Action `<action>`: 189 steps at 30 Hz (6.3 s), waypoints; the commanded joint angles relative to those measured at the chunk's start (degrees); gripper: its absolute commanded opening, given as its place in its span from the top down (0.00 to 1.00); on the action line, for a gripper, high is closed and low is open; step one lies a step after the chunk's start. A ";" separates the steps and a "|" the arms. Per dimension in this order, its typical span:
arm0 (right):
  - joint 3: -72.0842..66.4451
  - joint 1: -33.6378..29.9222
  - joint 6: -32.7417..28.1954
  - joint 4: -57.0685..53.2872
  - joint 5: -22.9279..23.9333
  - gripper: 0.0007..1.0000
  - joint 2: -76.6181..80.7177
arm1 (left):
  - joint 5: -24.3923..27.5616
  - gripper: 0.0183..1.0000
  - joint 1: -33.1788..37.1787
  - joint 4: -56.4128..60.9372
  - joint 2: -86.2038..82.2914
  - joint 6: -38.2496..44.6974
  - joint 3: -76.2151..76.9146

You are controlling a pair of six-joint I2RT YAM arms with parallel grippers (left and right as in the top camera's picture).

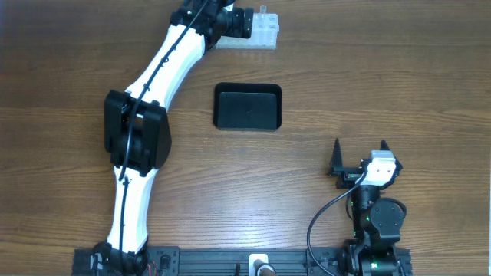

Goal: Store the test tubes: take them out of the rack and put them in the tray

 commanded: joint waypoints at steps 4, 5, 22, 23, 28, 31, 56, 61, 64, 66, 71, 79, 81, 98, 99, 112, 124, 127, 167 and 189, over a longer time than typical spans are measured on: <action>-0.31 -0.33 -0.11 -0.24 -0.50 0.01 -0.52 | -2.45 0.10 0.11 0.09 1.70 0.81 1.51; -0.31 -0.33 -0.11 -0.24 -0.50 0.01 -0.52 | -2.45 0.10 0.11 0.11 1.70 0.81 1.51; -0.31 -0.33 -0.11 -0.22 -0.50 0.01 -0.52 | -3.13 0.47 0.17 0.09 1.88 0.81 1.51; -0.31 -0.33 -0.11 -0.24 -0.50 0.01 -0.52 | -3.13 0.52 0.17 0.09 1.88 0.81 1.51; -0.31 -0.33 -0.11 -0.24 -0.50 0.01 -0.52 | -3.10 0.60 0.17 0.09 2.40 0.76 1.51; -0.31 -0.33 -0.11 -0.24 -0.50 0.01 -0.52 | -3.10 0.64 0.17 0.09 2.49 0.57 1.51; -0.31 -0.33 -0.11 -0.24 -0.50 0.01 -0.52 | -3.32 0.95 -0.17 -0.85 1.09 0.39 1.62; -0.31 -0.33 -0.11 -0.24 -0.50 0.01 -0.52 | -4.35 0.98 -0.15 -2.54 -1.66 0.39 1.62; -0.31 -0.33 -0.11 -0.24 -0.50 0.01 -0.52 | -4.63 0.98 -0.17 -2.71 -3.80 0.42 1.62; -0.31 -0.33 -0.11 -0.24 -0.50 0.01 -0.52 | -5.07 0.98 -0.15 -2.69 -5.49 0.42 1.62; -0.31 -0.33 -0.11 -0.22 -0.50 0.01 -0.52 | -5.73 0.98 -0.15 -2.73 -9.38 0.42 1.62; -0.31 -0.33 -0.11 -0.22 -0.50 0.01 -0.52 | -5.64 0.98 -0.17 -9.44 -16.48 -0.92 1.62; -0.31 -0.33 -0.11 -0.22 -0.50 0.01 -0.52 | -5.18 0.98 -0.15 -12.94 -17.97 -2.82 1.62; -0.31 -0.33 -0.11 -0.24 -0.50 0.01 -0.52 | 5.09 0.98 -2.60 -47.10 -11.41 -8.72 1.62; -0.31 -0.33 -0.11 -0.22 -0.50 0.01 -0.52 | 6.05 0.98 -2.86 -47.78 -10.40 -8.72 1.62; -0.31 -0.33 -0.11 -0.24 -0.50 0.01 -0.52 | 8.94 0.98 -3.98 -47.25 -2.99 -9.81 1.62; -0.31 -0.33 -0.11 -0.22 -0.50 0.01 -0.52 | 8.92 0.98 -3.78 -45.83 1.44 -9.79 1.62; -0.31 -0.33 -0.11 -0.22 -0.50 0.01 -0.52 | 8.92 0.98 -3.65 -45.57 2.56 -9.79 1.62; -0.31 -0.33 -0.11 -0.22 -0.50 0.01 -0.52 | -6.25 0.26 -0.79 -27.39 -0.79 -9.51 18.64; -0.31 -0.33 -0.11 -0.24 -0.50 0.01 -0.52 | -3.74 0.31 0.92 -7.87 9.70 -3.28 18.64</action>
